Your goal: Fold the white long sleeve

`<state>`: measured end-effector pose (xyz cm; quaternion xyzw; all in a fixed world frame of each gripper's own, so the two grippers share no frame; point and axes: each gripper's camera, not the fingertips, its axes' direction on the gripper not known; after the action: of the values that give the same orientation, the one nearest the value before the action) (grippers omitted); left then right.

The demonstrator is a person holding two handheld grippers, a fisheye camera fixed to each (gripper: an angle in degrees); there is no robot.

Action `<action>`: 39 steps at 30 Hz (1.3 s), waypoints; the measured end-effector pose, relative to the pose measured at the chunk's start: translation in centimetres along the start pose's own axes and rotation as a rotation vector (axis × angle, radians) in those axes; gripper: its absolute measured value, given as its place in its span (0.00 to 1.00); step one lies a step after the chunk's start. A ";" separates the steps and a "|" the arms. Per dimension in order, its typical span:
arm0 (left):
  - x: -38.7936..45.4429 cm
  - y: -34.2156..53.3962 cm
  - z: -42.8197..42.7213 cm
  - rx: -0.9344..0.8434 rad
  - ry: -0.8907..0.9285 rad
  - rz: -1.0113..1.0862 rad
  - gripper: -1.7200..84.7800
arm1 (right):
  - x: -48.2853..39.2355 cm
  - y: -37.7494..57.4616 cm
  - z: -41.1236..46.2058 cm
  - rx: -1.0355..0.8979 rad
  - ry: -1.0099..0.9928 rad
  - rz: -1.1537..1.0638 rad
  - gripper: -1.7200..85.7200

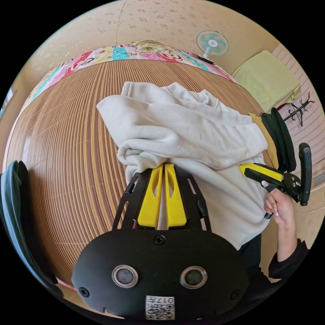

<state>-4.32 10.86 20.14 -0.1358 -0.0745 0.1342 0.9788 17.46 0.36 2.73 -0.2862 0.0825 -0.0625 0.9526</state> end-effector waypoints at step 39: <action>-6.4 -4.9 1.2 0.132 -0.056 -0.102 0.01 | -1.4 2.7 2.6 0.438 -0.217 -0.185 0.03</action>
<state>-9.42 4.83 21.97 -0.0631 -0.0999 0.0923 0.9887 16.75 4.21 3.51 -0.0843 -0.0621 -0.1350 0.9853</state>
